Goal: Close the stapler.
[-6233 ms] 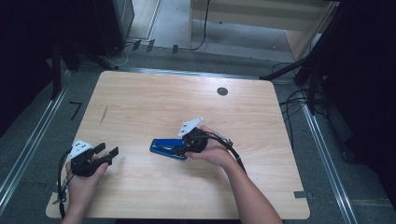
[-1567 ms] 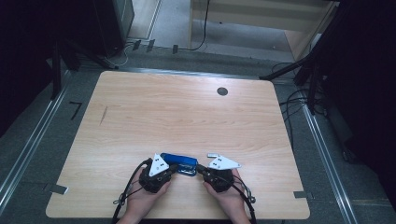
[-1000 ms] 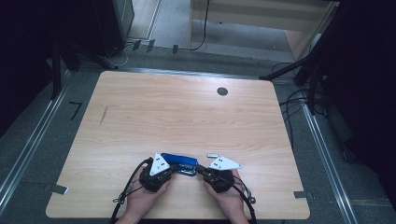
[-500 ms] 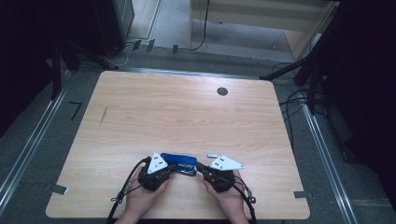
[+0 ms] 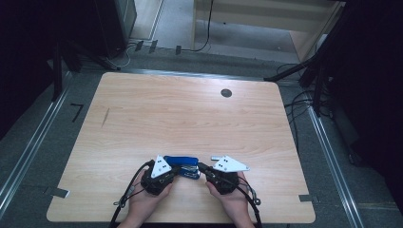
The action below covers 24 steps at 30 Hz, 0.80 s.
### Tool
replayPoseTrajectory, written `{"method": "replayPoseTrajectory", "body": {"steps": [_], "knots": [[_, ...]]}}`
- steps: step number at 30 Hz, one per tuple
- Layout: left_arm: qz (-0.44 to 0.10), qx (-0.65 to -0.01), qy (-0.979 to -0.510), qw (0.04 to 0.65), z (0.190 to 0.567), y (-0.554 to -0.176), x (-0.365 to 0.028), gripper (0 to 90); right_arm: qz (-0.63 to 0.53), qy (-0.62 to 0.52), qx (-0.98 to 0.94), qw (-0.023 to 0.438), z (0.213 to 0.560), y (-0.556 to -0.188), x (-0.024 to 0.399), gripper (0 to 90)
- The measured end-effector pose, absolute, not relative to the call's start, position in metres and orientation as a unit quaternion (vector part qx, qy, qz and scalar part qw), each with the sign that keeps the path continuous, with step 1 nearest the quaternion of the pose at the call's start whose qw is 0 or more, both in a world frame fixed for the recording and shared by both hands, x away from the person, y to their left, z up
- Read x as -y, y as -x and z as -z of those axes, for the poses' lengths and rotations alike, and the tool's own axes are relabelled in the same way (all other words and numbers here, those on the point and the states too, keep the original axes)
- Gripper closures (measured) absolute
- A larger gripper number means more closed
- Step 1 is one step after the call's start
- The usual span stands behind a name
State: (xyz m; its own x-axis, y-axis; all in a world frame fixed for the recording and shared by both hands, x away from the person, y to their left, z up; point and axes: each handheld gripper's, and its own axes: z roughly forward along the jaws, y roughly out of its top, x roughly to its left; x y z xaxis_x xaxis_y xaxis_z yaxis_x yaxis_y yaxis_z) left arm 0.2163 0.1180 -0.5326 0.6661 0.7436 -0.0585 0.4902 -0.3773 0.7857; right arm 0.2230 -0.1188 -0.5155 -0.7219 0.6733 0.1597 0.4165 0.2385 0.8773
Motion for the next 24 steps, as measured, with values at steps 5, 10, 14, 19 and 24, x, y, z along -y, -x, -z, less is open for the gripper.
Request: {"method": "replayPoseTrajectory", "body": {"steps": [5,10,14,19,24], "knots": [[-0.154,-0.378,-0.816,0.410,0.533,-0.216,-0.118,90.0,-0.513,-0.344,-0.775,0.129,0.509,-0.224,0.116,90.0],[-0.155,-0.378,-0.816,0.410,0.533,-0.216,-0.118,90.0,-0.520,-0.339,-0.773,0.133,0.500,-0.225,0.111,90.0],[-0.155,-0.377,-0.815,0.411,0.533,-0.216,-0.118,90.0,-0.521,-0.341,-0.771,0.134,0.498,-0.226,0.110,90.0],[-0.156,-0.377,-0.816,0.410,0.533,-0.216,-0.117,90.0,-0.523,-0.339,-0.771,0.132,0.496,-0.227,0.109,90.0],[-0.159,-0.376,-0.816,0.409,0.533,-0.216,-0.117,90.0,-0.529,-0.335,-0.769,0.129,0.492,-0.228,0.105,90.0]]}}
